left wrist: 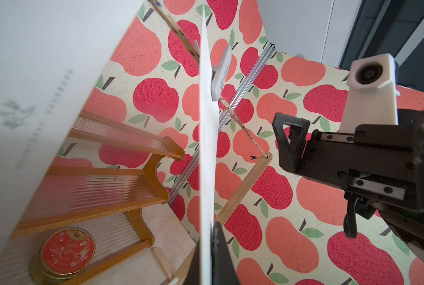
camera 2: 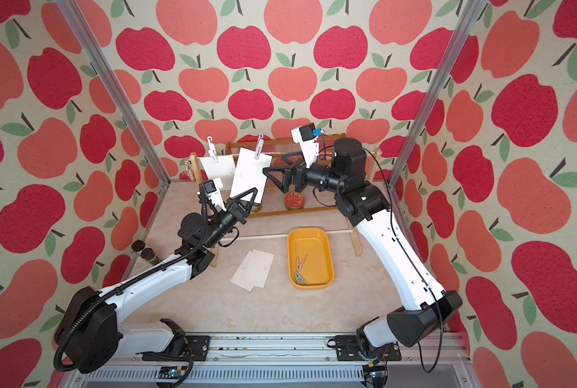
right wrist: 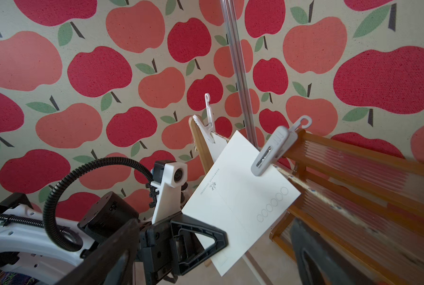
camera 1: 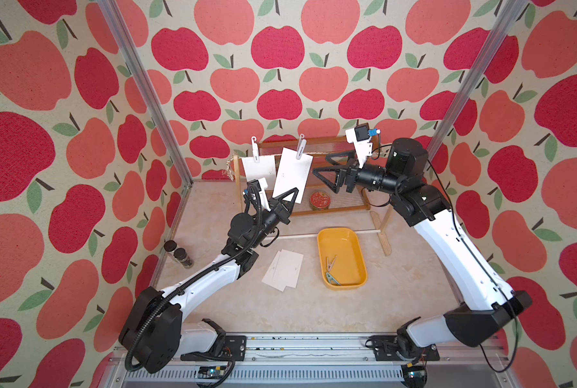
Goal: Remove the postcards from the strings
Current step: Remove the clamp from the clothesline.
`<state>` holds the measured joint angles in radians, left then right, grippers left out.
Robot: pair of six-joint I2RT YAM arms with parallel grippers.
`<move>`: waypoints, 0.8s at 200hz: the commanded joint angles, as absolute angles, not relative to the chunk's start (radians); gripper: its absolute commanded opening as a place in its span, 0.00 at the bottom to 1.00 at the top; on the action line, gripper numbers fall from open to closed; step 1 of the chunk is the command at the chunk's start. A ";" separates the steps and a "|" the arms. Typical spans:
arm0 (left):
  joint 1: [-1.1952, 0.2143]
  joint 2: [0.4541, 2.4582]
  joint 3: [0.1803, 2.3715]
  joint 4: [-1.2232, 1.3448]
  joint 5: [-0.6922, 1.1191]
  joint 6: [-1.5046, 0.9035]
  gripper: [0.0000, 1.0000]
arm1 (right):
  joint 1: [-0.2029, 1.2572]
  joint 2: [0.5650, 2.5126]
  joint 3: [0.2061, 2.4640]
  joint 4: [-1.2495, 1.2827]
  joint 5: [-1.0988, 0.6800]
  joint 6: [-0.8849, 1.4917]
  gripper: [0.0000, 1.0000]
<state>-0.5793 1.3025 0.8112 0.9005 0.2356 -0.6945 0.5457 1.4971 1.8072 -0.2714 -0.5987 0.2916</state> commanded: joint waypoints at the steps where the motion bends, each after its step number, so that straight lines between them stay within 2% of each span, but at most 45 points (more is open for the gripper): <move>1: -0.566 1.319 0.852 0.904 0.267 -0.721 0.00 | 0.515 1.555 1.900 -0.261 -0.657 0.344 0.97; 113: -0.528 1.359 0.852 0.938 0.307 -0.785 0.00 | 0.479 1.901 2.266 -0.202 -0.796 0.520 0.98; 160: -0.525 1.371 0.848 0.950 0.314 -0.796 0.00 | 0.495 2.005 2.363 -0.163 -0.854 0.581 0.94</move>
